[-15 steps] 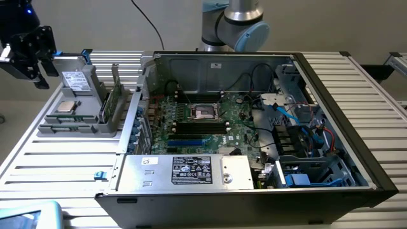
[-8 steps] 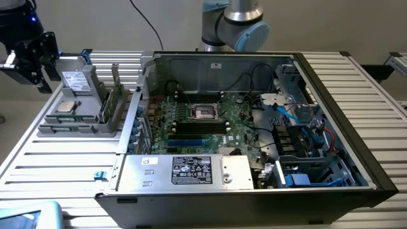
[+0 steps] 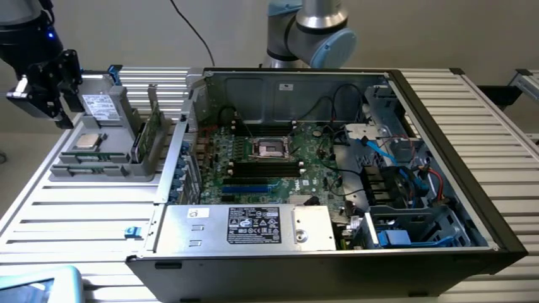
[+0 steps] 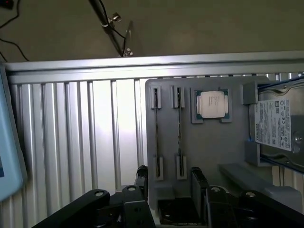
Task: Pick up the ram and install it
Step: 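Pick up the ram and move it above insertion slot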
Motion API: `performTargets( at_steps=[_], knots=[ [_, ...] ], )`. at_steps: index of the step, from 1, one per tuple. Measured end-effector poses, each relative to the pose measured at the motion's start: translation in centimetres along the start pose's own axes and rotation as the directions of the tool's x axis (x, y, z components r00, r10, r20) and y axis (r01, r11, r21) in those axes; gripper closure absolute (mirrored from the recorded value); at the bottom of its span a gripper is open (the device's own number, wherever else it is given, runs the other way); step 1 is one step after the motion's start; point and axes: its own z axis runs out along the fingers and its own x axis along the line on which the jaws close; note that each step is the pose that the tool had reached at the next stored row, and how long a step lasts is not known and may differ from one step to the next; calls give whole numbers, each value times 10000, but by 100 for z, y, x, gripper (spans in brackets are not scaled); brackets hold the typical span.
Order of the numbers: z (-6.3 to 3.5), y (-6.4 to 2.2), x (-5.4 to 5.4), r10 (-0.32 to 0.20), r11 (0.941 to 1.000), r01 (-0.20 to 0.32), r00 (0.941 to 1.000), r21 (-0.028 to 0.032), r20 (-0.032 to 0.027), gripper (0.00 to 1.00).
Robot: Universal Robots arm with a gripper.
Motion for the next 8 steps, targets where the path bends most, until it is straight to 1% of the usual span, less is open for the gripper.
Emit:
performTargets(
  at_steps=[3, 8],
  knots=[
    [54, 41, 4, -1, 10000, 1, 10000, 31, 1, 51],
    [145, 53, 7, -2, 10000, 2, 10000, 36, 1, 51]
  ],
)
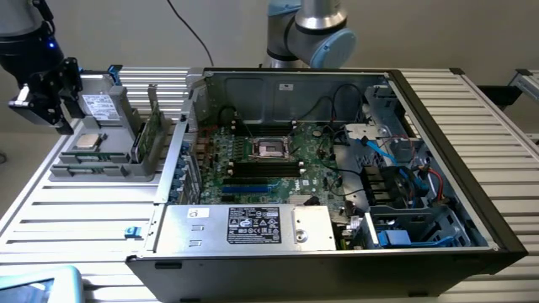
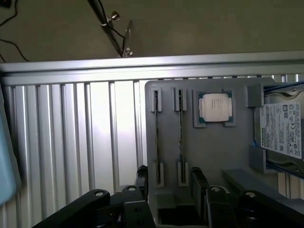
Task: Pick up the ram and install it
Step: 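Pick up the ram and move it above insertion slot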
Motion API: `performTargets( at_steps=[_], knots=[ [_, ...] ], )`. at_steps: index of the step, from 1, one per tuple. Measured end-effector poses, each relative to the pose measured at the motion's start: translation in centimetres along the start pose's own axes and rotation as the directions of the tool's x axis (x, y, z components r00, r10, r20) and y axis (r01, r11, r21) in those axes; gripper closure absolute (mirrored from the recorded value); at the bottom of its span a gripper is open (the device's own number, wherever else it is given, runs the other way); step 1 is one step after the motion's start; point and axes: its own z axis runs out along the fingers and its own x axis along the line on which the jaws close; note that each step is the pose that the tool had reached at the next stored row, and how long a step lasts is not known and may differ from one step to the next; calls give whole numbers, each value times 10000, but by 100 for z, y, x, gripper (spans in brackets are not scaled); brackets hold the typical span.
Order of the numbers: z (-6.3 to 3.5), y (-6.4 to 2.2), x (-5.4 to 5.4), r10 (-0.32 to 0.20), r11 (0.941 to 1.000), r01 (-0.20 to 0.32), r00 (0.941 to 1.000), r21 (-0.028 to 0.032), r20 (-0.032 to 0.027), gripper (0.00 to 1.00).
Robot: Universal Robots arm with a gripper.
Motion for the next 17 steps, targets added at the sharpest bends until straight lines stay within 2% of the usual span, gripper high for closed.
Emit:
performTargets(
  at_steps=[17],
  knots=[
    [309, -18, 7, 0, 10000, 0, 10000, -1, 0, 51]
  ],
)
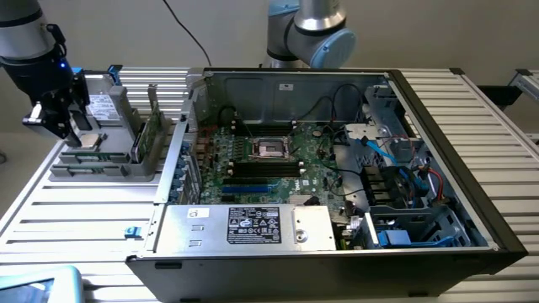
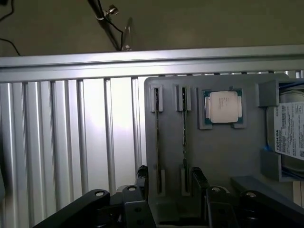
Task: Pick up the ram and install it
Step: 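Pick up the ram and move it above insertion slot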
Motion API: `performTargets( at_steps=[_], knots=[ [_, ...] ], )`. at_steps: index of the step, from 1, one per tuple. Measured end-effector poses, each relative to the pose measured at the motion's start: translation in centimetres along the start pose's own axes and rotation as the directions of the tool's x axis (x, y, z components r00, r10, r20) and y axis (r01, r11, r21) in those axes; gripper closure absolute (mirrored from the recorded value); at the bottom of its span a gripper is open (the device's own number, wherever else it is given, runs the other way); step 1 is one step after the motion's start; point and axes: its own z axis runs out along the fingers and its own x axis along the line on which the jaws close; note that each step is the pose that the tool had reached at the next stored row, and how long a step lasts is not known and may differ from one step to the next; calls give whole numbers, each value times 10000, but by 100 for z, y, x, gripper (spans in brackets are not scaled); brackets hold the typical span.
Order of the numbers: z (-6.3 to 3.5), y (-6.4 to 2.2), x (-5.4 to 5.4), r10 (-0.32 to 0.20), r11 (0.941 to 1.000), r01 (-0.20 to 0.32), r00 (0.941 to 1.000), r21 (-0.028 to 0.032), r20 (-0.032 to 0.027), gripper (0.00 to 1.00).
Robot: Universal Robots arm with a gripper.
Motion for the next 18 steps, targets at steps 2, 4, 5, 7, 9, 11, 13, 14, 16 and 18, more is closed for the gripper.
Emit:
performTargets(
  at_steps=[2, 4, 5, 7, 9, 11, 13, 14, 16, 18],
  knots=[
    [36, -2, 1, 0, 10000, 0, 10000, 0, 0, 51],
    [73, -4, 2, 0, 10000, 0, 10000, 0, 0, 51],
    [91, -5, 4, 2, 10000, -2, 10000, 0, 0, 51],
    [120, -8, 16, 0, 10000, 0, 10000, -1, -1, 51],
    [145, -9, 31, 0, 10000, 0, 10000, -2, -1, 51],
    [180, -13, 41, 1, 10000, -1, 10000, 0, 0, 51],
    [215, -15, 55, 0, 10000, 0, 10000, 1, 0, 51],
    [231, -17, 64, 0, 10000, 0, 10000, -2, -1, 51],
    [268, -21, 80, 0, 10000, 0, 10000, 0, 0, 51],
    [305, -29, 85, 0, 10000, 0, 10000, 0, 0, 51]
  ],
)
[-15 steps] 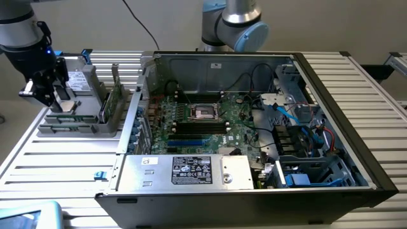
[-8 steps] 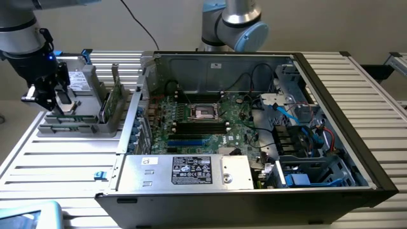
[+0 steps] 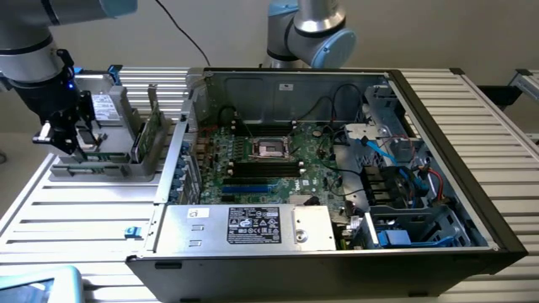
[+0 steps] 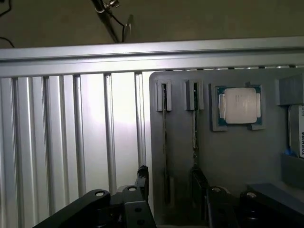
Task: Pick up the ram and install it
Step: 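Pick up the ram and move it above insertion slot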
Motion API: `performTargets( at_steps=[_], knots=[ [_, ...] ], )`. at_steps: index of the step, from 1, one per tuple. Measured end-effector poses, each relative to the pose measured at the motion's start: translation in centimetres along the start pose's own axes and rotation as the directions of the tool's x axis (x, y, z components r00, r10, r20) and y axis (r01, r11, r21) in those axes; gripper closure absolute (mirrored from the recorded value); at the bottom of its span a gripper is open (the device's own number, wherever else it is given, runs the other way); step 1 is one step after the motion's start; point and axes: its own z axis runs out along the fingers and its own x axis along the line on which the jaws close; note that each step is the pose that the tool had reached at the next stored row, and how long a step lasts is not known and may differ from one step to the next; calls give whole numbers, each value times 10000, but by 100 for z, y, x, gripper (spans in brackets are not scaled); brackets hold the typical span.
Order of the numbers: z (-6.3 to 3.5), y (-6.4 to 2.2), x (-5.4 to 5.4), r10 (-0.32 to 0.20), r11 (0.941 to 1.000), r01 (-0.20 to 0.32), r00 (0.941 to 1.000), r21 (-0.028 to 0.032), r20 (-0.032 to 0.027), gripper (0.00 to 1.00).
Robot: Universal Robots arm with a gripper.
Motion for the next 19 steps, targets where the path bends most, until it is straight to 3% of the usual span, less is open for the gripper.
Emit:
performTargets(
  at_steps=[19],
  knots=[
    [342, -36, 8, -1, 10000, 1, 10000, 0, -1, 51]
  ],
)
